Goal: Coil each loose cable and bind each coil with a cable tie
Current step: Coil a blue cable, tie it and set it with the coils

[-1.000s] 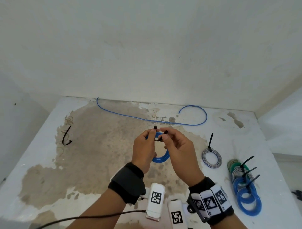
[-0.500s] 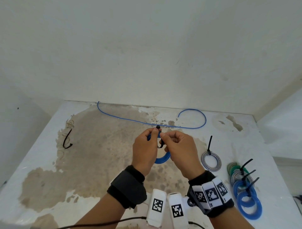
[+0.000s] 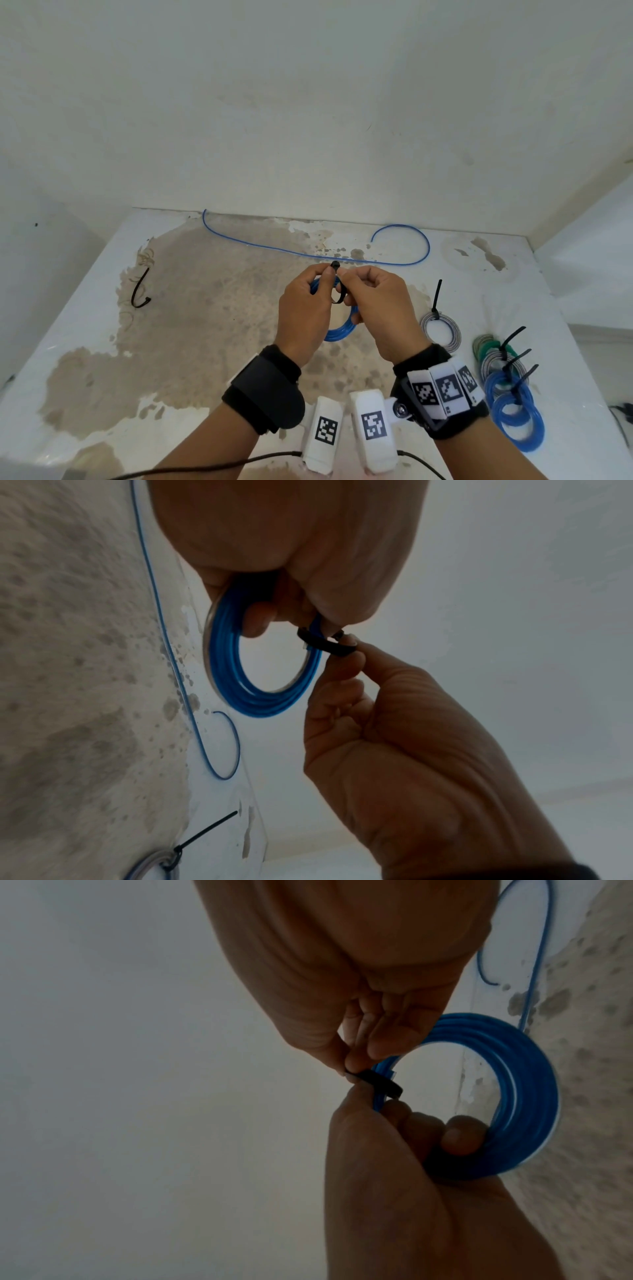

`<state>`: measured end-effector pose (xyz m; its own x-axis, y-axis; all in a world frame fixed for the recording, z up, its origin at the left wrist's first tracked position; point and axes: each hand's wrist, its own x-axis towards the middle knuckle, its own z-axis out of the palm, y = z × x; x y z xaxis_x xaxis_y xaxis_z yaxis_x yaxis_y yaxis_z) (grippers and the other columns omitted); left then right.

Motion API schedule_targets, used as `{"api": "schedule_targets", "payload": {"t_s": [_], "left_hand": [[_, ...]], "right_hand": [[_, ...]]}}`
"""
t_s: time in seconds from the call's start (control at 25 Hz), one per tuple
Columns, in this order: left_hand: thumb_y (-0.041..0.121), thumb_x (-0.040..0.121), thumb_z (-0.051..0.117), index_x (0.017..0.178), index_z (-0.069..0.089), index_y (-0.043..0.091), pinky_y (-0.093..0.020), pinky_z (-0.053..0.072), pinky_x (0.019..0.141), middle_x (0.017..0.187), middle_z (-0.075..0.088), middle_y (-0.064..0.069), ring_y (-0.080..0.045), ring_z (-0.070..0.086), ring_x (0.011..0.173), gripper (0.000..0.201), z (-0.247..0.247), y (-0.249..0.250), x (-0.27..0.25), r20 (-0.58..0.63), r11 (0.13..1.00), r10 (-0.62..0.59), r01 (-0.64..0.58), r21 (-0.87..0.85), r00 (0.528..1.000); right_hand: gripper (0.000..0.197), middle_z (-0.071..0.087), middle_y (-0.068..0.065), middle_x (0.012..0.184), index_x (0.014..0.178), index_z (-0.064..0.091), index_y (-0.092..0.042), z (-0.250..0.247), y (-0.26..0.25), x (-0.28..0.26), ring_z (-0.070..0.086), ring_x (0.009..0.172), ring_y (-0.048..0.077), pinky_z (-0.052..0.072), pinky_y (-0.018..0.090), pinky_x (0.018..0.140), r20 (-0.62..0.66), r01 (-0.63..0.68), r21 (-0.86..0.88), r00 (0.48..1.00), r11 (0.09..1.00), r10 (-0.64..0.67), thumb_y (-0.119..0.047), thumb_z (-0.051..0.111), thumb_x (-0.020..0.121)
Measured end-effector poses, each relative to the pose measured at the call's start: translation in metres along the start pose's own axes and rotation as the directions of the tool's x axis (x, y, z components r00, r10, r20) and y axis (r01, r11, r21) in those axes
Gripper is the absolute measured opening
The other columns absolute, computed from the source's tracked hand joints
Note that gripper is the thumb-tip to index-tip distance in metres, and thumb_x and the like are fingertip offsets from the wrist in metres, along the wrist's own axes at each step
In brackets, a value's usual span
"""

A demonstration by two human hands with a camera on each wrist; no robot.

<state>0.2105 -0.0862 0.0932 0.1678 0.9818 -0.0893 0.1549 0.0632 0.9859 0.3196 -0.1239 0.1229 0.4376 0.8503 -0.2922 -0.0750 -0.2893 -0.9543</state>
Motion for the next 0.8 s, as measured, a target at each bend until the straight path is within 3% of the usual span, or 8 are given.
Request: {"api": "schedule_targets", "payload": {"t_s": [0.16, 0.4, 0.52, 0.64, 0.8], "left_hand": [[0.029, 0.104, 0.051, 0.100, 0.072, 0.032, -0.023, 0.048, 0.065, 0.075, 0.067, 0.010, -0.004, 0.057, 0.062, 0.021, -0.001, 0.000, 0.000, -0.015, 0.995, 0.083, -0.082, 0.059, 0.996], [0.025, 0.104, 0.052, 0.107, 0.072, 0.030, -0.010, 0.046, 0.070, 0.084, 0.072, 0.016, 0.000, 0.066, 0.079, 0.020, -0.008, -0.006, -0.003, 0.041, 0.964, 0.201, -0.205, 0.167, 0.979], [0.024, 0.103, 0.053, 0.108, 0.072, 0.030, -0.008, 0.045, 0.071, 0.087, 0.072, 0.017, 0.001, 0.066, 0.082, 0.020, -0.016, -0.007, 0.001, 0.091, 0.955, 0.203, -0.218, 0.202, 0.975], [0.026, 0.103, 0.054, 0.109, 0.072, 0.029, -0.007, 0.044, 0.073, 0.090, 0.073, 0.018, 0.003, 0.065, 0.084, 0.020, -0.026, -0.006, 0.005, 0.161, 0.933, 0.209, -0.246, 0.264, 0.965], [0.028, 0.102, 0.056, 0.105, 0.073, 0.028, -0.010, 0.043, 0.070, 0.085, 0.071, 0.016, -0.002, 0.064, 0.078, 0.018, -0.038, -0.005, 0.006, 0.296, 0.899, 0.204, -0.298, 0.321, 0.933]], "right_hand": [[0.016, 0.069, -0.005, 0.068, 0.091, 0.074, -0.008, 0.001, -0.004, -0.001, 0.057, 0.057, 0.003, 0.050, 0.022, 0.050, 0.043, -0.066, 0.092, 0.997, 0.994, 0.062, -0.022, 0.068, 0.096], [0.020, 0.066, 0.000, 0.072, 0.107, 0.070, -0.004, 0.002, -0.005, 0.007, 0.054, 0.054, 0.004, 0.051, 0.021, 0.051, 0.070, -0.175, 0.233, 0.984, 0.957, 0.163, -0.020, 0.069, 0.096], [0.020, 0.071, -0.001, 0.081, 0.112, 0.070, -0.012, -0.001, -0.005, 0.010, 0.058, 0.059, 0.005, 0.050, 0.021, 0.051, 0.155, -0.242, 0.173, 0.964, 0.955, 0.216, -0.026, 0.067, 0.098], [0.013, 0.072, -0.004, 0.089, 0.102, 0.072, -0.021, -0.009, -0.005, 0.012, 0.062, 0.065, 0.007, 0.045, 0.021, 0.050, 0.200, -0.292, 0.092, 0.942, 0.952, 0.269, -0.032, 0.067, 0.097], [0.017, 0.070, -0.004, 0.085, 0.105, 0.071, -0.016, -0.023, -0.009, 0.018, 0.064, 0.064, 0.008, 0.037, 0.016, 0.041, 0.287, -0.395, 0.050, 0.885, 0.917, 0.366, -0.028, 0.069, 0.094]]}}
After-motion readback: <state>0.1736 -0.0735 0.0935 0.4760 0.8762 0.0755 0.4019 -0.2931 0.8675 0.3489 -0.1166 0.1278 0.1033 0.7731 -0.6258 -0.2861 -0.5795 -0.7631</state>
